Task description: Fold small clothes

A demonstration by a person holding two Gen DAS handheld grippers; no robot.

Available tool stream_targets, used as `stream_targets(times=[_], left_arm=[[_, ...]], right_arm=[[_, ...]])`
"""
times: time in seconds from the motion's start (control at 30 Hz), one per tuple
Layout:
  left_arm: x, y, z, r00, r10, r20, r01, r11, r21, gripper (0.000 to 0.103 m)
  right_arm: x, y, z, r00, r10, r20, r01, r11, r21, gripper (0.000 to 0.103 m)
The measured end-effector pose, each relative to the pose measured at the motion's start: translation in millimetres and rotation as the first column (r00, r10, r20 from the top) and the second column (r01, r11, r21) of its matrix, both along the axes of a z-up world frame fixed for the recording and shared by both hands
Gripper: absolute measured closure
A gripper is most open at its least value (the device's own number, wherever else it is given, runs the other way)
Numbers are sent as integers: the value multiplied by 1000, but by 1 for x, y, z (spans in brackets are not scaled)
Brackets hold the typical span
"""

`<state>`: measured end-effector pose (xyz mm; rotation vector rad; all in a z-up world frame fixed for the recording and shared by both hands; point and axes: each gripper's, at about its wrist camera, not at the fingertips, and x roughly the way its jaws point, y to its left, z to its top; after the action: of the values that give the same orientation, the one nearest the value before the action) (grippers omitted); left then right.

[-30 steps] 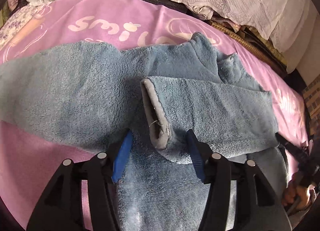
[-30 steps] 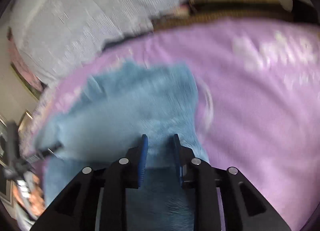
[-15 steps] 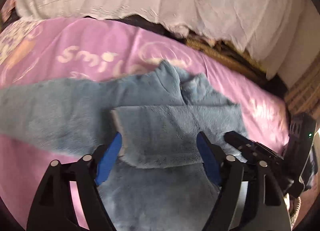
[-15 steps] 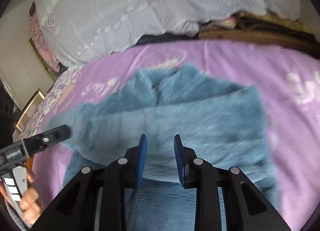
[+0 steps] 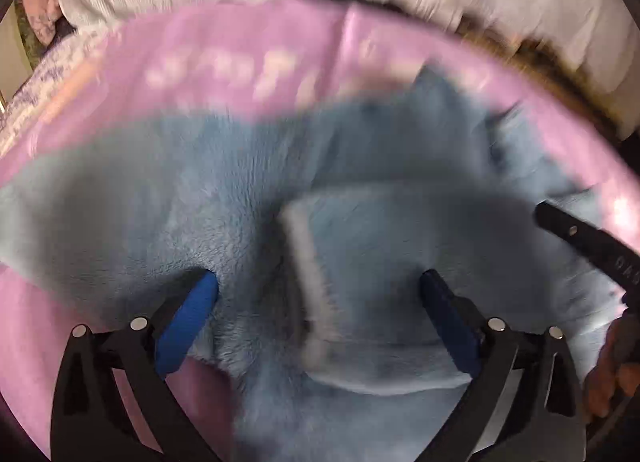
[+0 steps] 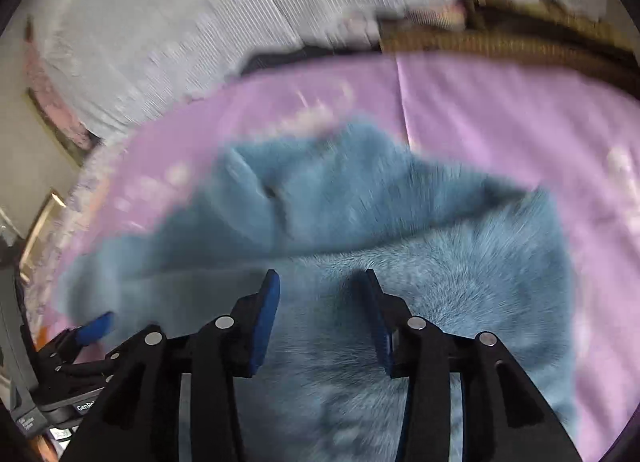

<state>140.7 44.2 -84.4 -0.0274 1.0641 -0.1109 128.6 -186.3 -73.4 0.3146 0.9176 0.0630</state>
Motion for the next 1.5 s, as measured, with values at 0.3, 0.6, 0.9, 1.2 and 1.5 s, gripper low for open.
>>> stream_targets(times=[0.3,0.6,0.9,1.2,1.5], left_arm=[[-57,9,46,989,-17,148,14,1000,22,5],[-60,51,30,999,36,-10,-37,986,-162,4],[-49,204,42,941,326,-88,-329,828,-455,5],[-11,308,20,826,544,-146,-513,619,-595,5],[-15,304,24,800,590,-108,-554,658,-511,90]], right_arm=[[-96,-18,41,977,-17,211,18,1000,0,49],[-131,-24,19,984,-21,175,18,1000,19,34],[-181,-33,8,978,-73,193,57,995,84,14],[-180,-29,4,983,-42,179,28,996,80,6],[-178,-26,3,985,-34,171,22,997,72,4]])
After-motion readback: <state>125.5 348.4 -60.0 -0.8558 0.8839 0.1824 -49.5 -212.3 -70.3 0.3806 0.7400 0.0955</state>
